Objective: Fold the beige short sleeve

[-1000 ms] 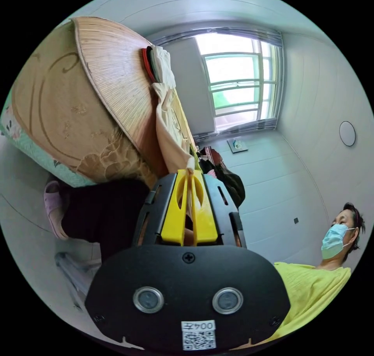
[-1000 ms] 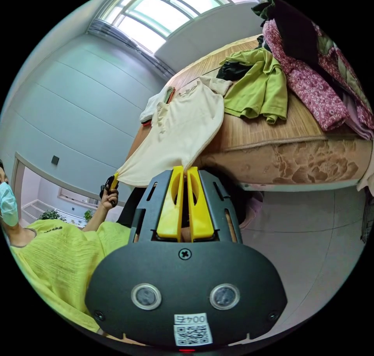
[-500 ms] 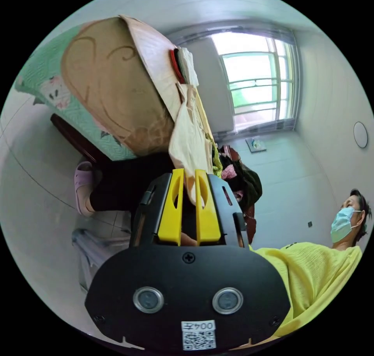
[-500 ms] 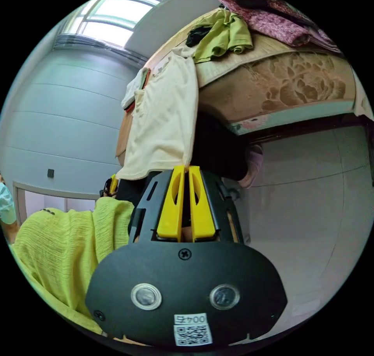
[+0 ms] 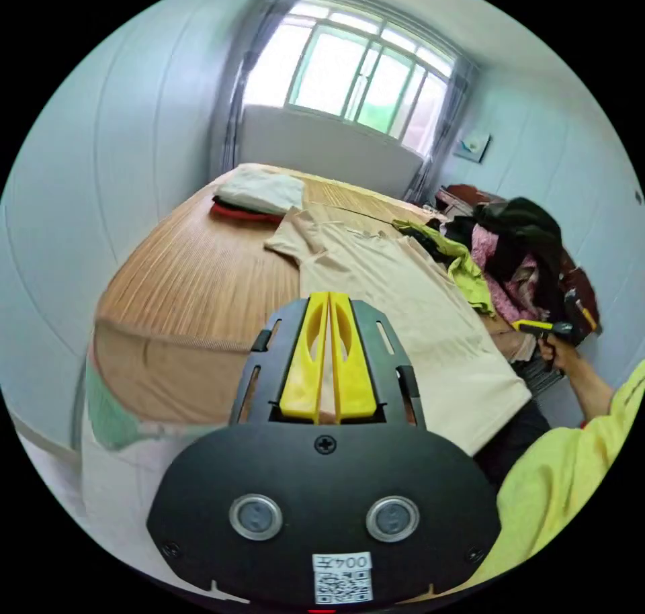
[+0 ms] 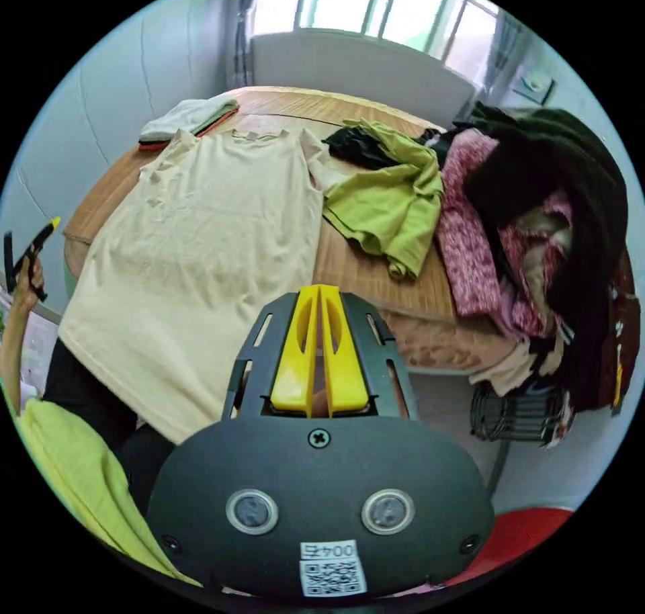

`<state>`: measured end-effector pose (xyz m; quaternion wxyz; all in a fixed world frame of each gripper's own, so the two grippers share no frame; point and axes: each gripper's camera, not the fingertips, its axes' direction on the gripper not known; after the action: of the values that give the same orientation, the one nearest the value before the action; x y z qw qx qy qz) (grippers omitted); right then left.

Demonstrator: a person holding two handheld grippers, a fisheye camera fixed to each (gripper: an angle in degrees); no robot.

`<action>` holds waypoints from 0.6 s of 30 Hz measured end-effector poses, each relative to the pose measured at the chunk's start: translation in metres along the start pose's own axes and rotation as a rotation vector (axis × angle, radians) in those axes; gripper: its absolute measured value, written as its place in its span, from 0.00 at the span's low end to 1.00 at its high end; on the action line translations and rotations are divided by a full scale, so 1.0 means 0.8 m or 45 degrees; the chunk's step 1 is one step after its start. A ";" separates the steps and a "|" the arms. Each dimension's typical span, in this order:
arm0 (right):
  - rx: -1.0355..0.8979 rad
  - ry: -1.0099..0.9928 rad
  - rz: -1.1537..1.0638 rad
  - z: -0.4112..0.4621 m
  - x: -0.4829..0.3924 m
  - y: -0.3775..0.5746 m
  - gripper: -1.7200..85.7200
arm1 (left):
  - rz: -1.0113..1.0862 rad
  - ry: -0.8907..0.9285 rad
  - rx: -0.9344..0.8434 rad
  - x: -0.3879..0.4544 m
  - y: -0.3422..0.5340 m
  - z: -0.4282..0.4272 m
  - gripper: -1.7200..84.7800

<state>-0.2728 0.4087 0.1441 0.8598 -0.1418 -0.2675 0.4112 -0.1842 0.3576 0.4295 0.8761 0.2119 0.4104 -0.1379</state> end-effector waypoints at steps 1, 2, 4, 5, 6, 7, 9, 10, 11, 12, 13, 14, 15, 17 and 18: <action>0.007 0.047 -0.043 0.019 -0.020 -0.023 0.01 | 0.026 -0.024 -0.017 0.009 -0.009 0.015 0.03; -0.002 0.066 -0.061 0.029 -0.028 -0.033 0.01 | 0.080 -0.084 -0.055 0.024 -0.023 0.047 0.03; -0.081 0.120 -0.125 0.073 -0.056 -0.061 0.01 | 0.115 -0.174 -0.128 0.038 -0.036 0.092 0.03; -0.102 0.134 -0.146 0.083 -0.062 -0.065 0.01 | 0.135 -0.203 -0.189 0.042 -0.040 0.118 0.03; -0.146 0.168 -0.183 0.105 -0.072 -0.068 0.01 | 0.132 -0.229 -0.236 0.043 -0.040 0.138 0.03; -0.197 0.185 -0.221 0.125 -0.080 -0.066 0.01 | 0.134 -0.235 -0.255 0.043 -0.038 0.147 0.03; -0.120 0.255 -0.267 0.129 -0.091 -0.059 0.01 | 0.173 -0.223 -0.394 0.042 -0.023 0.181 0.03; -0.102 0.285 -0.256 0.130 -0.096 -0.056 0.01 | 0.179 -0.217 -0.429 0.041 -0.017 0.189 0.03; -0.102 0.295 -0.255 0.131 -0.098 -0.056 0.01 | 0.177 -0.230 -0.331 0.039 -0.004 0.181 0.03; -0.126 0.306 -0.308 0.132 -0.099 -0.059 0.01 | 0.173 -0.223 -0.307 0.035 0.004 0.178 0.03; -0.175 0.276 -0.344 0.129 -0.092 -0.070 0.01 | 0.169 -0.221 -0.304 0.032 0.007 0.176 0.03; -0.183 0.219 -0.337 0.124 -0.083 -0.078 0.01 | 0.153 -0.214 -0.306 0.025 0.009 0.172 0.03; -0.097 0.100 -0.268 0.107 -0.057 -0.095 0.02 | 0.143 -0.202 -0.311 0.016 0.010 0.169 0.03; 0.024 0.018 -0.122 0.087 -0.008 -0.127 0.02 | 0.123 -0.175 -0.306 0.001 0.014 0.162 0.02; 0.094 -0.041 -0.058 0.082 0.024 -0.150 0.03 | 0.108 -0.158 -0.293 -0.010 0.019 0.157 0.02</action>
<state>-0.2251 0.3506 0.2602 0.8692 -0.0972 -0.2692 0.4032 -0.1000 0.3102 0.5116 0.9234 0.1182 0.3592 -0.0658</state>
